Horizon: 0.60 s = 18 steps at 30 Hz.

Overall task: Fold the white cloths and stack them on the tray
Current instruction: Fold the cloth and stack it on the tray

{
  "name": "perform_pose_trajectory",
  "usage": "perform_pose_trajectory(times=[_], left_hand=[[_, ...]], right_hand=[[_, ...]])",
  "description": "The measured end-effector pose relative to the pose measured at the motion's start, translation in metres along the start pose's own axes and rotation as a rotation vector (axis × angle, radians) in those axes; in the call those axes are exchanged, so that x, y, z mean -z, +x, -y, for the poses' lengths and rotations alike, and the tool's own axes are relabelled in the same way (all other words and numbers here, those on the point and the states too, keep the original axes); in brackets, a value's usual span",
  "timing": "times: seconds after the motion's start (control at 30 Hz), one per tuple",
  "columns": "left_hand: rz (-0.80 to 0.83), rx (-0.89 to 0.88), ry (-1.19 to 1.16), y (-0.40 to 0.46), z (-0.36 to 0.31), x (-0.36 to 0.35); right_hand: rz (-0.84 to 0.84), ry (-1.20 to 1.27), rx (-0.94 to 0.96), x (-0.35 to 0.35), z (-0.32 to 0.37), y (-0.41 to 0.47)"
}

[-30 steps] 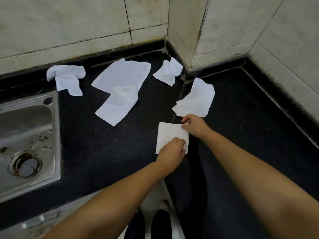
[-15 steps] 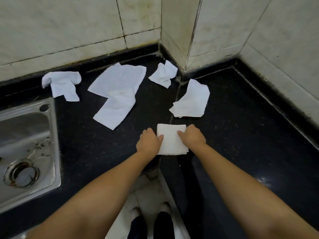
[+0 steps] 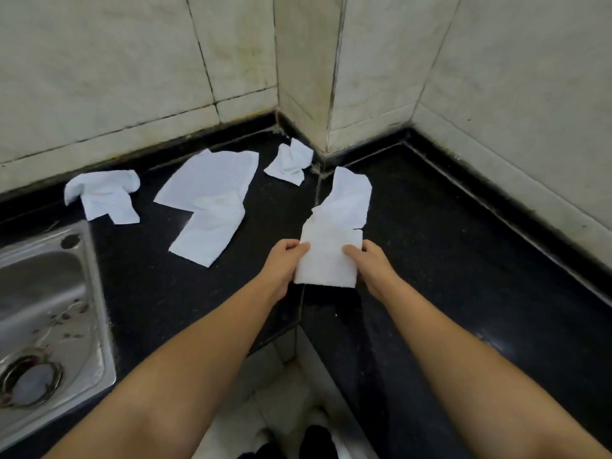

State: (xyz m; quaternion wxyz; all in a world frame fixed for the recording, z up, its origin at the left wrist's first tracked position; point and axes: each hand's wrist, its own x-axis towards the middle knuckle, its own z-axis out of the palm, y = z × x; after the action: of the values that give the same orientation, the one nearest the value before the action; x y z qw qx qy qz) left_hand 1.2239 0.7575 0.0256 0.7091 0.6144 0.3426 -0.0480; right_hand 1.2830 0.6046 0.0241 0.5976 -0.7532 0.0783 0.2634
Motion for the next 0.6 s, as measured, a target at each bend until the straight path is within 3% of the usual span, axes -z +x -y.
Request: perform_pose_trajectory(times=[0.1, 0.33, 0.6], left_hand=[[0.197, 0.042, -0.149, -0.016, -0.014, -0.016], [0.522, 0.174, -0.056, -0.063, -0.002, -0.056], [0.983, 0.264, 0.103, -0.175, 0.065, -0.127]], right_hand=[[-0.040, 0.093, -0.002, 0.017, 0.004, -0.025], [-0.384, 0.282, -0.067, 0.048, -0.027, -0.110], [-0.833, 0.112, -0.097, 0.103, -0.118, -0.259]])
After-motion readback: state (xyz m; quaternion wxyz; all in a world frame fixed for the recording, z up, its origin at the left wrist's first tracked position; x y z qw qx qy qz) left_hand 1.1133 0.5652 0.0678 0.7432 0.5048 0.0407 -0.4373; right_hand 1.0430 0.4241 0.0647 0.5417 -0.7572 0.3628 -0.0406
